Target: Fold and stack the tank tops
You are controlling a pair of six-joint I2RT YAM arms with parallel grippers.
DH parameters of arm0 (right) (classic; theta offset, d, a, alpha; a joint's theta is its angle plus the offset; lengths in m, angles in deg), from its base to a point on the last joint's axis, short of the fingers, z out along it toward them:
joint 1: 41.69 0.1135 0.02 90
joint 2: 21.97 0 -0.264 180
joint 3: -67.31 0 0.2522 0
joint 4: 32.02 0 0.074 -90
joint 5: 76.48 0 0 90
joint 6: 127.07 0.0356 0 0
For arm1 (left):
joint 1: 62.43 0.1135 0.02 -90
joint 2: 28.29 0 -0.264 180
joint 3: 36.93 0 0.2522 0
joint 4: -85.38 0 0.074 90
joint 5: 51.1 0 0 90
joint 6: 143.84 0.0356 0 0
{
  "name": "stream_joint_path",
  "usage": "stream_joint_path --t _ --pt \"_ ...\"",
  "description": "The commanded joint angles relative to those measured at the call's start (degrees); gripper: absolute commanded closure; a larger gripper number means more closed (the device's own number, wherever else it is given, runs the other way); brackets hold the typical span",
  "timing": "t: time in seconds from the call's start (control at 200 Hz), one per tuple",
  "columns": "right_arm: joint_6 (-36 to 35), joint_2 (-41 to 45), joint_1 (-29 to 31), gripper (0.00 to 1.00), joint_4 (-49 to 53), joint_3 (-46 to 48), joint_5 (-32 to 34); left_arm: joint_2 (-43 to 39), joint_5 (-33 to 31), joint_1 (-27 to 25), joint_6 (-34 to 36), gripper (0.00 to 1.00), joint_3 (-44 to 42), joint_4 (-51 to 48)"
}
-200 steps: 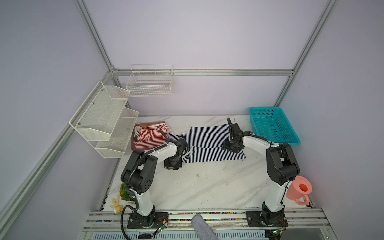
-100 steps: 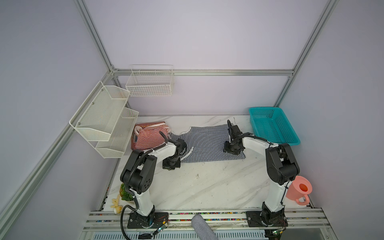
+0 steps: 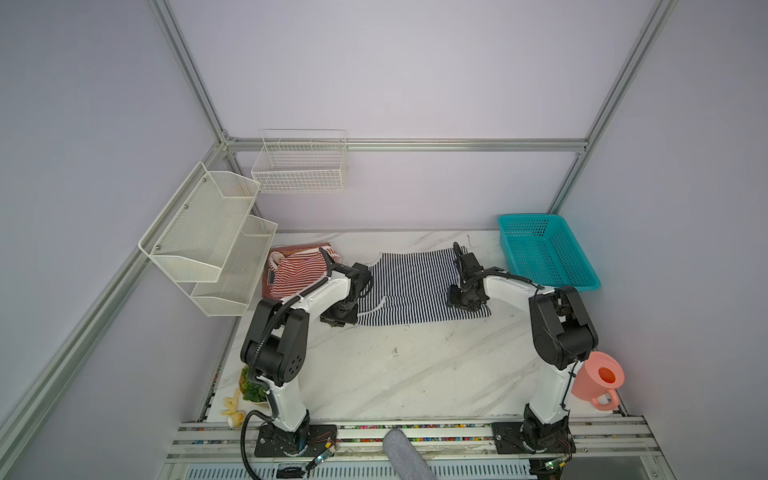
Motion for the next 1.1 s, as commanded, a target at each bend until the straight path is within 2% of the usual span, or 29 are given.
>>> stream_joint_path --t 0.0,0.265,0.435,0.575,0.72,0.86,1.095 --pt "-0.4 -3.1 0.1 0.44 1.3 2.5 1.5 2.5 -2.1 1.4 4.2 0.91 5.8 -2.9" --pt "0.1 -2.1 0.2 0.44 1.8 2.8 1.9 7.1 -3.4 3.9 6.1 0.76 8.0 -4.4" --pt "0.3 -1.1 0.1 0.44 2.2 2.9 1.7 7.1 -3.9 6.7 5.3 0.64 9.3 -4.8" --pt "-0.7 0.5 0.2 0.44 2.4 2.5 1.0 6.0 -3.4 7.1 5.1 0.55 12.3 -6.5" --pt "-0.7 3.1 0.1 0.43 3.6 1.2 0.8 2.9 -0.3 6.2 3.7 0.52 15.3 -7.7" --pt "-0.6 6.1 0.2 0.43 4.8 -0.2 0.2 0.5 5.4 2.2 2.0 0.52 18.4 -6.4" --pt "-1.2 8.5 0.1 0.43 5.7 -1.6 0.2 1.8 9.2 -1.6 -1.1 0.51 21.0 -3.7"
